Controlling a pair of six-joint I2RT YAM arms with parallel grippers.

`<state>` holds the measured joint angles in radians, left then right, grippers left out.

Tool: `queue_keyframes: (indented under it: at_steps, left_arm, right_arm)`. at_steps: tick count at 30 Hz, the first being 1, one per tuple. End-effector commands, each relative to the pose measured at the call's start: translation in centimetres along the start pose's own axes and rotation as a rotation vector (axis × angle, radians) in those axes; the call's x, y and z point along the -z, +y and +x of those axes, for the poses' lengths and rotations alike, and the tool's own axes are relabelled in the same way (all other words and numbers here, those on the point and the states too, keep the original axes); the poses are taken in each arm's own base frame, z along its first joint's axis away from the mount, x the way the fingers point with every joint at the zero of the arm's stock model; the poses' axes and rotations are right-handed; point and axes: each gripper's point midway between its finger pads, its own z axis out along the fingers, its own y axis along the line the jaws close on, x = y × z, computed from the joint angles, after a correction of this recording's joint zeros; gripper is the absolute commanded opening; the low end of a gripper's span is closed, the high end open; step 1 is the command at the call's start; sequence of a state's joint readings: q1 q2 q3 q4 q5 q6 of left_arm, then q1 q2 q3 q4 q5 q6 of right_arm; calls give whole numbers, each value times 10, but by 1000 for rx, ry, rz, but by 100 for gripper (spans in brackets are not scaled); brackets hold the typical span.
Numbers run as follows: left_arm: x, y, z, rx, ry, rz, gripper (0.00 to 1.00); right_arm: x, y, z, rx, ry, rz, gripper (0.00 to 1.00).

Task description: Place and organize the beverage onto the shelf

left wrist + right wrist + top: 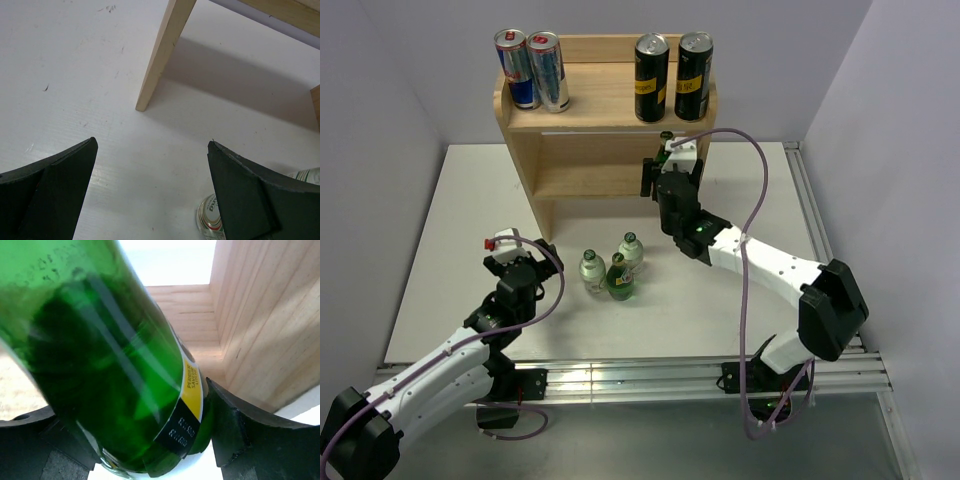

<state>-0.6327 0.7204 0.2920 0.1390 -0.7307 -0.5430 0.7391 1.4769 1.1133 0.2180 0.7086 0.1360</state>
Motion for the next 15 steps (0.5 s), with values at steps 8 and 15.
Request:
queue_keyframes:
  at_steps: [8,15]
  left_arm:
    - [0,-7,-10,22,-25,21,99]
    - [0,-8,-11,24,-26,20,99]
  right_arm:
    - [-20,-13,-63,-193,-186,164,0]
    - [-26,-18,-58,-188,-191,224,0]
